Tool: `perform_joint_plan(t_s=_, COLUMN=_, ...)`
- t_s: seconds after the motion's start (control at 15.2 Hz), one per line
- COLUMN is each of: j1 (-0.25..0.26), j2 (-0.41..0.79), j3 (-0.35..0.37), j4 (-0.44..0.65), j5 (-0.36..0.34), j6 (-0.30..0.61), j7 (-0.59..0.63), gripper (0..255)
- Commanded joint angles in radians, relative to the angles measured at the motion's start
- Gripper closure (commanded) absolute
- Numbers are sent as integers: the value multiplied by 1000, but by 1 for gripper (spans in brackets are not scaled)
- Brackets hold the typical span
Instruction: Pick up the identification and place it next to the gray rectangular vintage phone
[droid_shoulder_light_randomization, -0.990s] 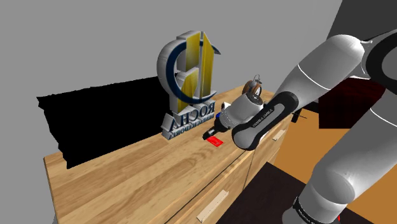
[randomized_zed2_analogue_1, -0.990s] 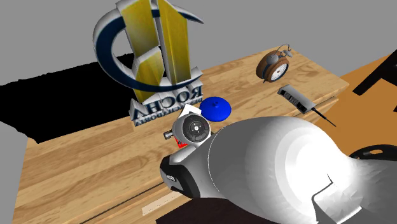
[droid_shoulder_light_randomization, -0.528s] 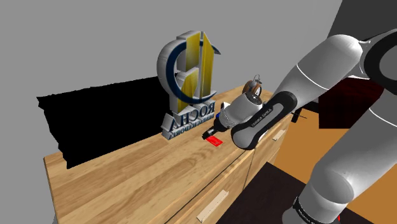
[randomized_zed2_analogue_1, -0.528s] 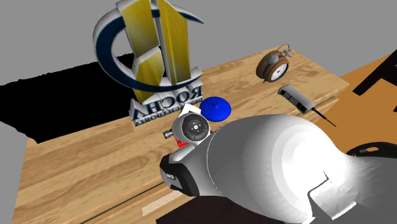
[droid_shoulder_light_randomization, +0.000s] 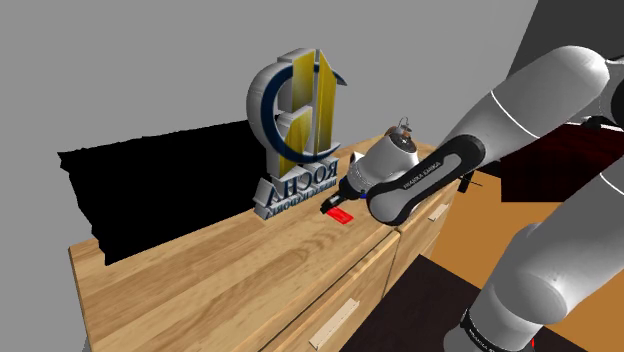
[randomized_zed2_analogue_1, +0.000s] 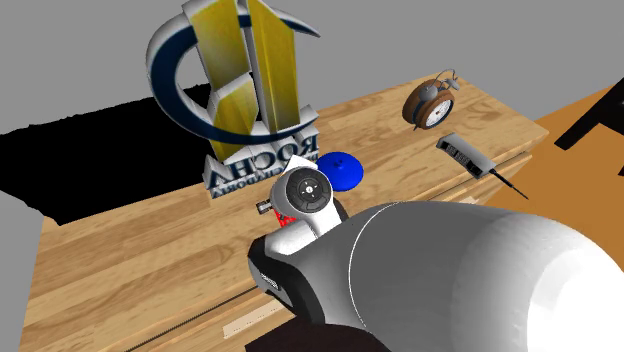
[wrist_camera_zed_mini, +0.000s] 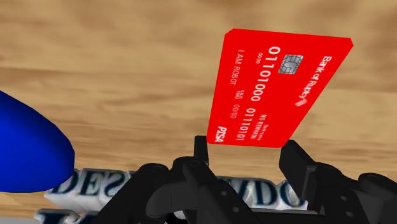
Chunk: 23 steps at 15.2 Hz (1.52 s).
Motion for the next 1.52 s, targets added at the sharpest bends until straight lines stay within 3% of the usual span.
perform_joint_plan(t_s=0.0, j1=11, j2=-28, j3=-10, j4=5, j5=5, j6=-34, j7=-4, gripper=255)
perform_joint_plan(t_s=0.86, j1=40, j2=-194, j3=-39, j4=73, j5=23, j6=-269, j7=-21, gripper=255)
perform_joint_plan(t_s=1.45, j1=90, j2=-199, j3=-372, j4=89, j5=76, j6=-292, j7=-360, gripper=255)
